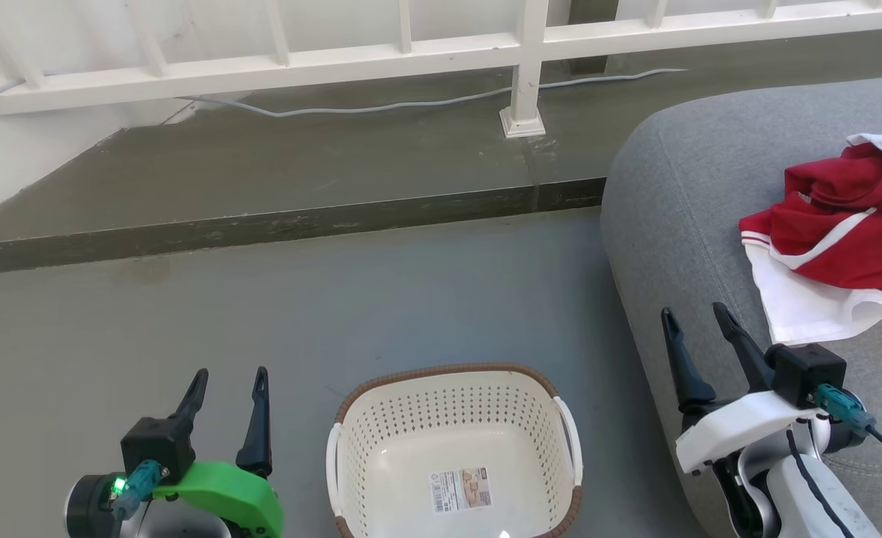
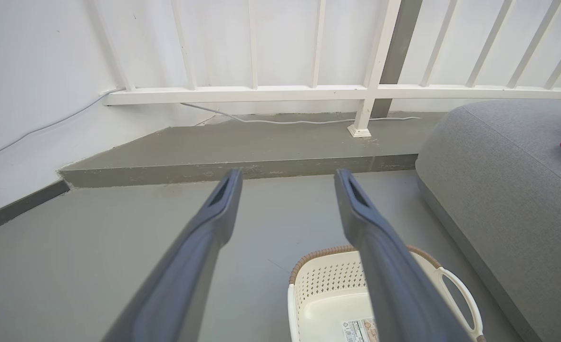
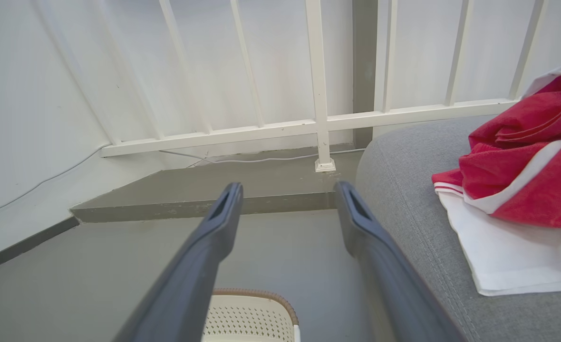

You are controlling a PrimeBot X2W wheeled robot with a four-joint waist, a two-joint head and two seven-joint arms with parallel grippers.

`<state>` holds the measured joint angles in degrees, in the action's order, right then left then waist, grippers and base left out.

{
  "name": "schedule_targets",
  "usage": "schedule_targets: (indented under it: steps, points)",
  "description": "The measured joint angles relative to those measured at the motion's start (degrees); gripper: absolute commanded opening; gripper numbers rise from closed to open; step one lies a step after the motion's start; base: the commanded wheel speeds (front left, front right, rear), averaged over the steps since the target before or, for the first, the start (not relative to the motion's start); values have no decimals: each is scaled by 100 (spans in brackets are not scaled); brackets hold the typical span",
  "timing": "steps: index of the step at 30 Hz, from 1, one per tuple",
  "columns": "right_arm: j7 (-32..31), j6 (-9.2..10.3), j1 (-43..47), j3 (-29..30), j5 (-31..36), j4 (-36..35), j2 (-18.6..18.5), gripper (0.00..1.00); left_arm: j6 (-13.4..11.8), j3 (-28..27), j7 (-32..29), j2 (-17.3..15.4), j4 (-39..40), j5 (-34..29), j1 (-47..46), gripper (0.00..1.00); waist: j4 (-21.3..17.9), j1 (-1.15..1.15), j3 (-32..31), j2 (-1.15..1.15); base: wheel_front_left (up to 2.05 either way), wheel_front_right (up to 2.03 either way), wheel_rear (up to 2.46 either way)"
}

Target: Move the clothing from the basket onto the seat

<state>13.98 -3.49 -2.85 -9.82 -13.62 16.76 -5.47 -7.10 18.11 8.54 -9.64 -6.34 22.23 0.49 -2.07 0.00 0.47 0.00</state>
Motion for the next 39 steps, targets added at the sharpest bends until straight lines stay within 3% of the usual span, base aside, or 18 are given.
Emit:
schedule_targets:
  steps: [7,8,17,39]
  points:
    - [-44,1,15,1,-1,-107,-11,100,0,-51,-36,82,56,-191,75,100,14,0,-8,0,0,0,0]
    - [-45,2,18,2,-1,-107,-8,0,0,-62,-34,108,79,-199,76,0,16,0,-7,0,0,0,0]
    - [-100,-2,216,55,-163,140,52,0,44,7,-44,196,-146,-47,197,0,28,0,-8,0,0,0,0]
    - [-630,-56,127,511,-1922,221,143,0,298,-396,-255,330,-155,1649,198,0,65,1,-11,0,0,0,0]
